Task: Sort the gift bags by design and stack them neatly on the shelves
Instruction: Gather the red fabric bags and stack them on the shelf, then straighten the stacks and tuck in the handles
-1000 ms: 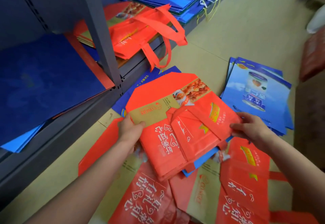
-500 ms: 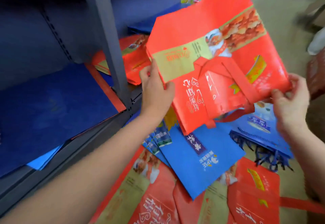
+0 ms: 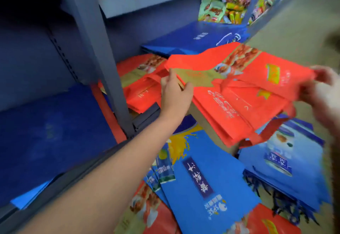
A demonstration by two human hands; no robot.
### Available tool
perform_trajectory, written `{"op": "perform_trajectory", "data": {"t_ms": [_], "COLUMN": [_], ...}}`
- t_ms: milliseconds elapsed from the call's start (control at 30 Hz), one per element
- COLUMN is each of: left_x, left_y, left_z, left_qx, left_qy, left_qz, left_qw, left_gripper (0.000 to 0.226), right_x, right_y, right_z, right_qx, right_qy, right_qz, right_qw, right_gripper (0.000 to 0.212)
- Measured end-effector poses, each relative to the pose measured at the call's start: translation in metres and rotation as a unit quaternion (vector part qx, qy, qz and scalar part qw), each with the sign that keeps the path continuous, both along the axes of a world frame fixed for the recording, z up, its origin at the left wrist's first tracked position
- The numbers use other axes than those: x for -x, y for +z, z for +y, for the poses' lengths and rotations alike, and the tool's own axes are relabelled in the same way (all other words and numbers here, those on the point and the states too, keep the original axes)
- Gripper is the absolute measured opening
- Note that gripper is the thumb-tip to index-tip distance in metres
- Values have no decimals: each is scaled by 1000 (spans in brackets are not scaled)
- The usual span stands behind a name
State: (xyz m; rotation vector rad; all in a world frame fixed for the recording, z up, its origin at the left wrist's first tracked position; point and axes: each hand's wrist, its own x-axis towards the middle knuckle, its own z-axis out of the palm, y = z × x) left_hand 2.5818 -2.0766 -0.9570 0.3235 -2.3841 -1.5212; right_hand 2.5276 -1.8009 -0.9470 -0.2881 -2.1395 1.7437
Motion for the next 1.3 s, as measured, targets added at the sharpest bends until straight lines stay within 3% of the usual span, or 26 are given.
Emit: {"op": "perform_trajectory", "data": {"t_ms": [67, 200, 300, 467, 600, 700, 800, 900, 967, 1000, 1067, 1167, 1300], "left_x": [5, 15, 15, 17, 8, 5, 16, 27, 32, 33, 30, 0, -74], "left_y": [0, 5, -1, 7, 1, -19, -40, -47, -43, -38, -31, -46, -103], "left_z": [-8, -34, -54, -65, -68, -66, -72, -78, -79, -79, -82, -82, -86], "left_qx": [5, -19, 5, 103, 211, 362, 461, 546, 625, 640, 647, 646, 644], "left_qy": [37, 77, 92, 134, 124, 63, -13, -16, 1, 5, -8, -108, -212], "left_qz": [26, 7, -50, -53, -54, -126, -205, -246, -216, -194, -123, 44, 62], "left_qw": [999, 997, 995, 984, 968, 922, 863, 800, 750, 743, 752, 754, 732], "left_gripper": [51, 56, 69, 51, 55, 62, 61, 55, 53, 54, 59, 54, 53], "right_x": [5, 5, 14, 58, 102, 130, 115, 95, 83, 76, 58, 21, -26], "right_y": [-5, -22, -19, -9, -13, -38, -54, -57, -51, -49, -49, -69, -111], "right_z": [-16, -46, -70, -107, -160, -190, -204, -197, -183, -176, -162, -141, -129], "right_qx": [4, 104, 64, 49, -8, -26, -97, -98, -109, -114, -111, -104, -134], "right_qy": [-7, 11, 25, 59, 101, 121, 209, 301, 326, 328, 309, 320, 337], "right_qz": [-31, -78, -86, -71, -73, -117, -167, -156, -142, -136, -142, -186, -245], "right_qw": [999, 991, 994, 995, 992, 985, 959, 935, 928, 928, 934, 923, 899], "right_gripper": [33, 31, 37, 45, 50, 53, 14, 19, 20, 18, 16, 18, 31]}}
